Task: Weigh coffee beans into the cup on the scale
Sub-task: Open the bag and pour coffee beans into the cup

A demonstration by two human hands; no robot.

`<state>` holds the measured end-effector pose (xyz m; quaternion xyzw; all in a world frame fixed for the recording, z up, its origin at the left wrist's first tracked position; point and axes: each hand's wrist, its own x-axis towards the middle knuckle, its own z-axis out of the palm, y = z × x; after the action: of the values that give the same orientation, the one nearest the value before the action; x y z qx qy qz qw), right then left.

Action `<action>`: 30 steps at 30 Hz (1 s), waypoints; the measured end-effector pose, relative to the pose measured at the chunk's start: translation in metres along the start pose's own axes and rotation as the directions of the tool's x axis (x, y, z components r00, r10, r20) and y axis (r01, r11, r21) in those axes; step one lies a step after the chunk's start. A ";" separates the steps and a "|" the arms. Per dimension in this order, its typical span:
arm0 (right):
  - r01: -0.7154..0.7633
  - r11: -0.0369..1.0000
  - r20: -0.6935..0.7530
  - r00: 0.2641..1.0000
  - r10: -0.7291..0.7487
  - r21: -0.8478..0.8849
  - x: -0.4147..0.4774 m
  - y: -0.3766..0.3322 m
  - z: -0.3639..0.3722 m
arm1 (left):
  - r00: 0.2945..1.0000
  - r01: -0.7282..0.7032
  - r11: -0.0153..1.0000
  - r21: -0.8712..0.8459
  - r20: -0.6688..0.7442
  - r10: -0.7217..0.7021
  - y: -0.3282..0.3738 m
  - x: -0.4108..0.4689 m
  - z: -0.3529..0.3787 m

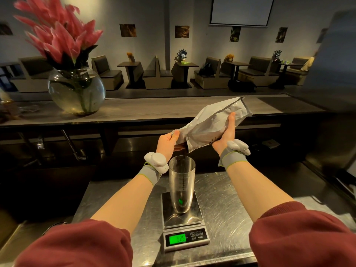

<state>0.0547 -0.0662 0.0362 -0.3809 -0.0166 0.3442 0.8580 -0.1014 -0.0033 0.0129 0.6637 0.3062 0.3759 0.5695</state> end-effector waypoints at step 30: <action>-0.008 1.000 0.003 1.000 0.008 -0.006 0.001 0.000 -0.003 | 1.000 -0.008 1.000 -0.007 -0.001 0.008 -0.002 0.001 0.002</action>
<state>0.0568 -0.0674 0.0338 -0.3831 -0.0175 0.3483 0.8554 -0.0994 -0.0034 0.0105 0.6628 0.3026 0.3798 0.5699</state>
